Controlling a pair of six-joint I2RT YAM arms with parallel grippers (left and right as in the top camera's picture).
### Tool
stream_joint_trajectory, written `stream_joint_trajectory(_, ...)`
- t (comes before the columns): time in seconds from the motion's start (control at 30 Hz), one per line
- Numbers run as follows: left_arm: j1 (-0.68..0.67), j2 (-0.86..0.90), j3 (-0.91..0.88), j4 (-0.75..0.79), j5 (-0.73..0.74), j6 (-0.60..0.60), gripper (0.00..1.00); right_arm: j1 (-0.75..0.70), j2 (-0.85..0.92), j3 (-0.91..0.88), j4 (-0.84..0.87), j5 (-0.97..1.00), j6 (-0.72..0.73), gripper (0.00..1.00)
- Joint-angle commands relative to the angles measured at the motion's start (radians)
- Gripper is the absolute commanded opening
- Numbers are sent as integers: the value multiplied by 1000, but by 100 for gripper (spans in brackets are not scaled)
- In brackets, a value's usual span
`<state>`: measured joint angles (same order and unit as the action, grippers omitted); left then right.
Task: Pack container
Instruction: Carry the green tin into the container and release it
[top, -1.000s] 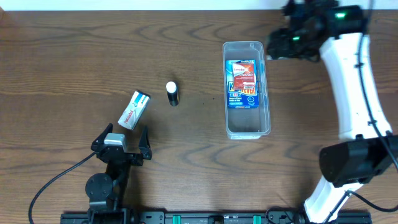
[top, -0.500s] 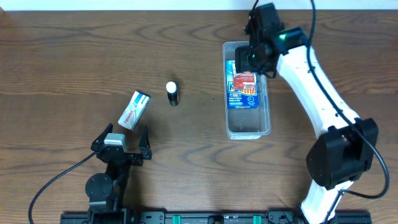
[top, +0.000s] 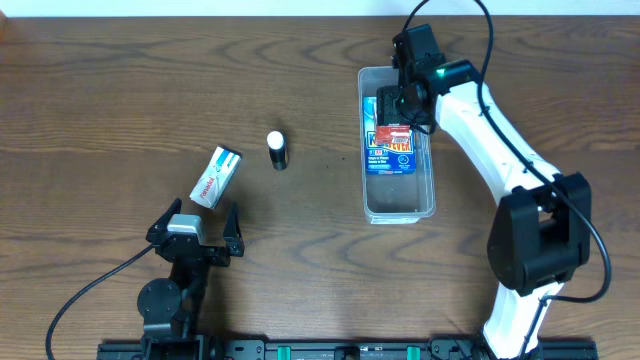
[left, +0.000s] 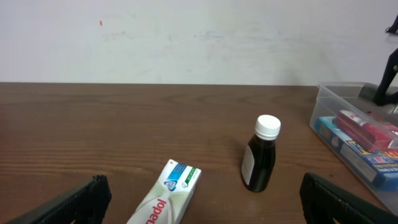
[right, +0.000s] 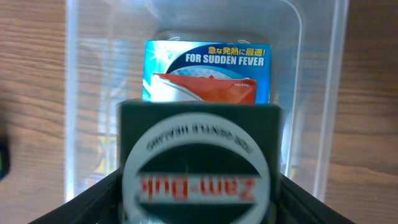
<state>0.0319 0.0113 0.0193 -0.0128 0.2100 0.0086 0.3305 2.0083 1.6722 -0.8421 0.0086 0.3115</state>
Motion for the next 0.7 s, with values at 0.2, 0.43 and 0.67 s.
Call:
stream_joint_trajectory(0.2,4,-1,-15,-37,11,17,98,7,61,-7,14,10,18,70)
stream_joint_trajectory(0.43,4,-1,-15,-37,11,17,98,7,60,-5,27,1,18,70)
stream_joint_trajectory(0.67,4,-1,-15,-37,11,17,98,7,60,26,38,-89,2,70)
